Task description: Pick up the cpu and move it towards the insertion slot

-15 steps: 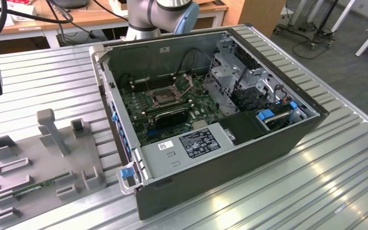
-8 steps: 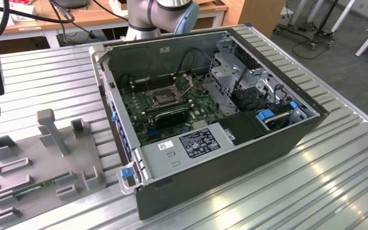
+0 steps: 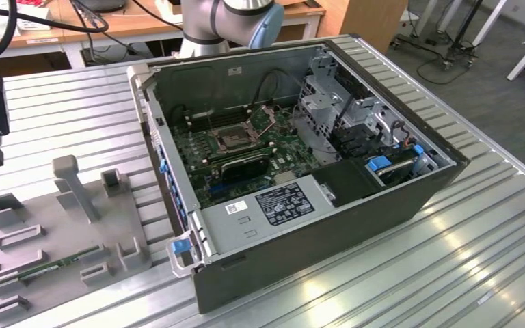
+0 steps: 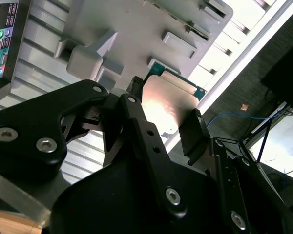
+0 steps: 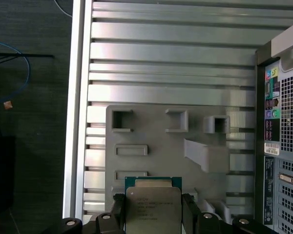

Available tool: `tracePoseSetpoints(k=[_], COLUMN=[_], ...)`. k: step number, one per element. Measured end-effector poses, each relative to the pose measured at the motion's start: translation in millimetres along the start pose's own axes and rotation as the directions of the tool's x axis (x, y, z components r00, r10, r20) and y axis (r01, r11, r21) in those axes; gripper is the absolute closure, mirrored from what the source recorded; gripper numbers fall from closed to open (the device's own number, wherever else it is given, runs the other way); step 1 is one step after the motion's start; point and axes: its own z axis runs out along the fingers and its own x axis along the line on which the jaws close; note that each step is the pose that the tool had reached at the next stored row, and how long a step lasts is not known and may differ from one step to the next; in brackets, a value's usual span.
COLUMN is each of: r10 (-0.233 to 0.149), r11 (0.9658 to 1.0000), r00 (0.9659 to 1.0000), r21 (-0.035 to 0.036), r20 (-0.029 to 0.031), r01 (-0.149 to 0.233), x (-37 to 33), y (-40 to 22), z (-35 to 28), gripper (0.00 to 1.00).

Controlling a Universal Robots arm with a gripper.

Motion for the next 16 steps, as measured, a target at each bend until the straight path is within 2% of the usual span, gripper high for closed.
tracePoseSetpoints(k=[16], r10=[0.0], r11=[1.0], r00=[1.0], r21=[0.0], r20=[0.0], r01=[0.0], x=[-4.0], y=[-0.1], z=[-0.3], gripper=[0.45])
